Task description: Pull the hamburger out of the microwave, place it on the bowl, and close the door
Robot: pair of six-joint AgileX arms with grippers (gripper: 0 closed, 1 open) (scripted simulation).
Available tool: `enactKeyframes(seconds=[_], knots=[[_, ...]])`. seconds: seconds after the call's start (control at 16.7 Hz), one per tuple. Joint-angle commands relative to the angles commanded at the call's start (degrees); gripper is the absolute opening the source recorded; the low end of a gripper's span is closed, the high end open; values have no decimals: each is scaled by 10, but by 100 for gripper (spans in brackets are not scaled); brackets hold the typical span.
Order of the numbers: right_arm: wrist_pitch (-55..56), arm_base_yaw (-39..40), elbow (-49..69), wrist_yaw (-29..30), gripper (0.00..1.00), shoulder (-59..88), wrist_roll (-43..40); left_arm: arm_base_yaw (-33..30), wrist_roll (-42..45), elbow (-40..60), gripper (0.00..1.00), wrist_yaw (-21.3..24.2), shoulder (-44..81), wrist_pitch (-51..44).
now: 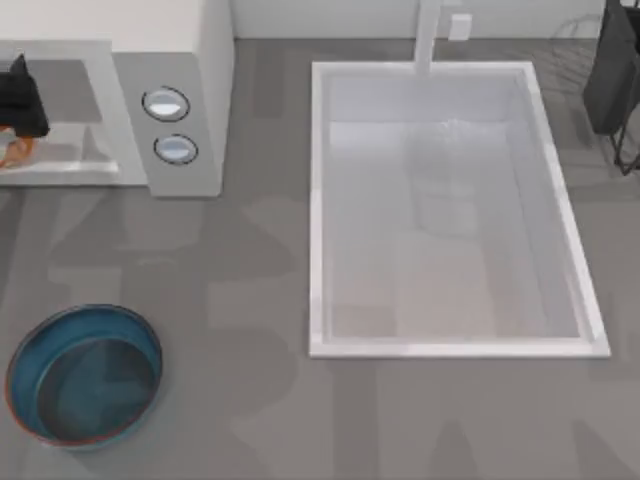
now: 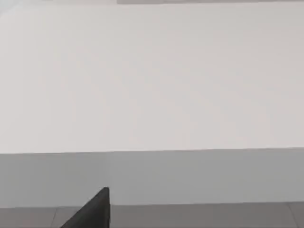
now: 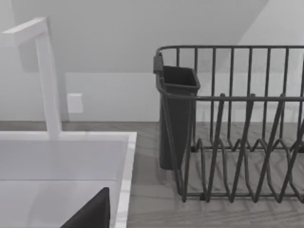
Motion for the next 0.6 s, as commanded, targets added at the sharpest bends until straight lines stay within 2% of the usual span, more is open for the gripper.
enactKeyframes(seconds=[0.36, 0.6], knots=[[0, 0, 0, 0, 100, 0, 0, 26, 14, 97, 100, 23, 301, 115], [0, 0, 0, 0, 100, 0, 0, 36, 20, 129, 100, 29, 405, 152]])
